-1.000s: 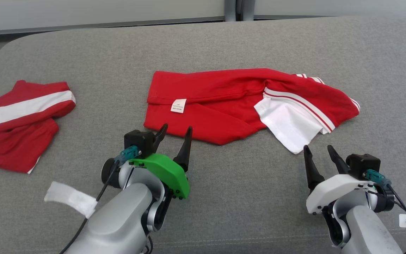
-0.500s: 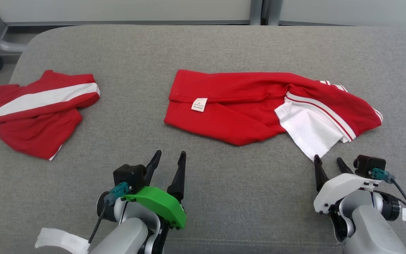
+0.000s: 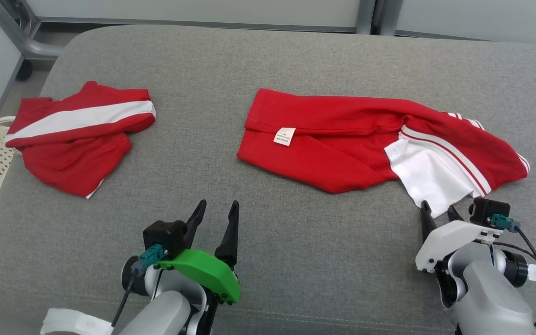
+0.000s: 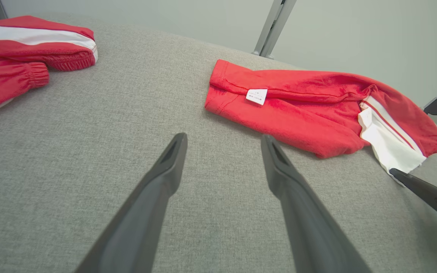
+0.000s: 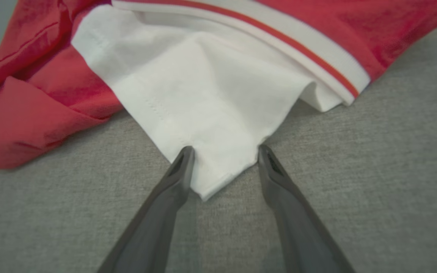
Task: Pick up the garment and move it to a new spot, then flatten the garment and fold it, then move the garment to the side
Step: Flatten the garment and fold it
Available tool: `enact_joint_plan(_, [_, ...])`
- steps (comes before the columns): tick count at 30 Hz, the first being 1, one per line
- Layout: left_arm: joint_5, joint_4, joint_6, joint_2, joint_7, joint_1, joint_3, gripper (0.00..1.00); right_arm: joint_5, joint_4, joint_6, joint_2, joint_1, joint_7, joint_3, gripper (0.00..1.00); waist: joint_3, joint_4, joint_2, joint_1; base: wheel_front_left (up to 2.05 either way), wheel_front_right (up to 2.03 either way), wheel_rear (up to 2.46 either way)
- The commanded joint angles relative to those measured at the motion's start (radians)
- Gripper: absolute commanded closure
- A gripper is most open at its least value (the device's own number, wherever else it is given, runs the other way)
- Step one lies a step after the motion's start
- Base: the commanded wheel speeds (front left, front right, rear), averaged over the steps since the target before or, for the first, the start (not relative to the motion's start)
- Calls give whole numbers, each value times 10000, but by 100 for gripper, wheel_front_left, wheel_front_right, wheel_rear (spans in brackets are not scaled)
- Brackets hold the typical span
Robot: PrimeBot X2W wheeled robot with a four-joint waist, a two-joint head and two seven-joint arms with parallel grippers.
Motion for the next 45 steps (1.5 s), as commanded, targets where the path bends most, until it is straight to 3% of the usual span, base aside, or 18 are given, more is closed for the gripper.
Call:
enact_joint_plan(1, [80,-27,-58,76,-7,148,37,0,73,303,11,94,83,46,108,86,-24,1,0,0,0,0,0])
enact_joint_plan(2, [87,-18,-45,87,-7,188,47,0,104,410,11,94,49,-10,136,100,-42,-13,0,0,0,0,0])
enact_joint_plan(12, [169,-69,30,106,-8,516,143,0,-358,517,-5,-244,258,-402,-478,100,-297,-631,0,0,0,0,0])
enact_joint_plan(31, [131,-156,65,191,36,421,133,0,-370,-1302,-3,-968,1299,878,-704,100,-135,-1320,0,0,0,0,0])
enact_joint_plan(32, [115,-156,54,189,38,400,137,0,-374,-1380,-3,-953,1309,928,-696,81,-108,-1325,0,0,0,0,0])
enact_joint_plan(33, [97,-142,38,188,50,366,146,0,-380,-1450,-3,-933,1328,986,-679,52,-84,-1330,0,0,0,0,0])
enact_joint_plan(34, [56,-123,-5,164,69,311,161,0,-388,-1525,-3,-907,1344,1034,-670,0,-56,-1339,0,0,0,0,0])
enact_joint_plan(43, [-582,436,-429,-254,512,-558,504,0,-373,-2546,0,-989,1701,1220,-850,0,136,-1634,0,0,0,0,0])
enact_joint_plan(45, [-1148,1078,-621,-550,914,-1234,910,0,-447,-3297,0,-1001,1921,1244,-1032,0,262,-1943,0,0,0,0,0])
